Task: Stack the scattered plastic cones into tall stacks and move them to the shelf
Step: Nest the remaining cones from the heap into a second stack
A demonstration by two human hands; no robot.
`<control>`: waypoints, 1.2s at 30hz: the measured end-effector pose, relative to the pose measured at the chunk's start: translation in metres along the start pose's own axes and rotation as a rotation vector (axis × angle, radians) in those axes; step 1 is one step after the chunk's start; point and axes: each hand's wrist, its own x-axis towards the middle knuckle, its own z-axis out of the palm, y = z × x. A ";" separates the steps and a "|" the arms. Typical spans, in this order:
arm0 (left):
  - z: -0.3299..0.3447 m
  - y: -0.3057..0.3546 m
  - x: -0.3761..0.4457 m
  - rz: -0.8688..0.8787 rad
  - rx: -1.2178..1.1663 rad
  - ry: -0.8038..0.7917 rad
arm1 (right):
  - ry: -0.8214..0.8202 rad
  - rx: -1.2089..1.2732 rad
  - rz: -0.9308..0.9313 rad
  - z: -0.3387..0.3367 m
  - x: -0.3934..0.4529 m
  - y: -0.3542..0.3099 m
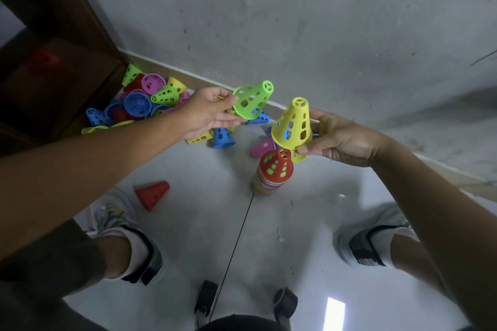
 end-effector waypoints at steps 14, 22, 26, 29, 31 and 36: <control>0.040 0.026 -0.024 -0.064 -0.172 -0.279 | 0.133 -0.595 0.107 0.008 0.009 0.040; 0.044 0.005 -0.031 -0.136 -0.080 -0.392 | 0.228 -0.655 0.072 -0.002 0.012 0.066; 0.045 -0.009 -0.035 -0.140 0.044 -0.396 | 0.290 -0.604 0.105 -0.024 0.006 0.077; 0.045 -0.022 -0.037 -0.110 0.200 -0.385 | 0.397 -0.621 0.123 -0.037 0.002 0.087; 0.045 -0.030 -0.038 -0.068 0.366 -0.396 | 0.450 -0.667 0.181 -0.042 0.001 0.094; 0.052 -0.044 -0.032 -0.013 0.483 -0.410 | 0.453 -0.806 0.290 -0.050 0.001 0.114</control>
